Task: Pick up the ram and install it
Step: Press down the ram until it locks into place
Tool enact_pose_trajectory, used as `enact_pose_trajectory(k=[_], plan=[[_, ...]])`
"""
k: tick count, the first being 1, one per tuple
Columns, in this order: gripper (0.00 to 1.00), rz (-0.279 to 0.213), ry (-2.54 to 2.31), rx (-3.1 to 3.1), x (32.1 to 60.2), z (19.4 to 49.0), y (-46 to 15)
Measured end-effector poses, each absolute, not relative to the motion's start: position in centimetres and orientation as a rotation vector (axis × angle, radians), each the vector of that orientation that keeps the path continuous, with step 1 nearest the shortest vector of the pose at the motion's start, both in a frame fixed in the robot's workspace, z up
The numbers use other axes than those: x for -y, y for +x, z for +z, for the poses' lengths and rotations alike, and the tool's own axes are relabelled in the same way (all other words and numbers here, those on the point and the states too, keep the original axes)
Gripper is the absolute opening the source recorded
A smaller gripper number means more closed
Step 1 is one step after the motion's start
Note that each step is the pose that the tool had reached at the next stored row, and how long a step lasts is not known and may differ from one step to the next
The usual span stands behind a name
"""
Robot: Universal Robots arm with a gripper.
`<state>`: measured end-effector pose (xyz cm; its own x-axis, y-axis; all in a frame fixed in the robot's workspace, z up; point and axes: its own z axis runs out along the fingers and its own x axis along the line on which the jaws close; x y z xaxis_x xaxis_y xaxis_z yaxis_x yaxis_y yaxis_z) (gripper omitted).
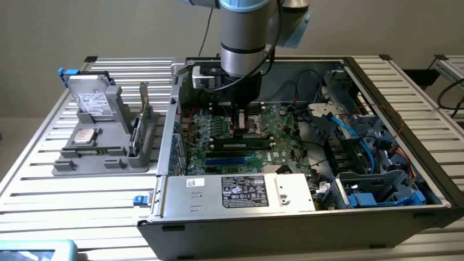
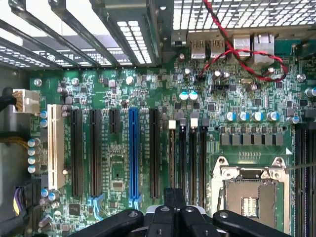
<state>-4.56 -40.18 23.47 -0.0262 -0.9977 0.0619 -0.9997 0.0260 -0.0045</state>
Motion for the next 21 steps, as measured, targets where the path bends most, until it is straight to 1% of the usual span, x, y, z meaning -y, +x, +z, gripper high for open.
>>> enact_pose_trajectory(k=[3,21], plan=[[0.11,0.072,2.163,2.22,39.85,23.3,-4.83],[0.11,0.072,2.163,2.22,39.84,22.48,-5.33]])
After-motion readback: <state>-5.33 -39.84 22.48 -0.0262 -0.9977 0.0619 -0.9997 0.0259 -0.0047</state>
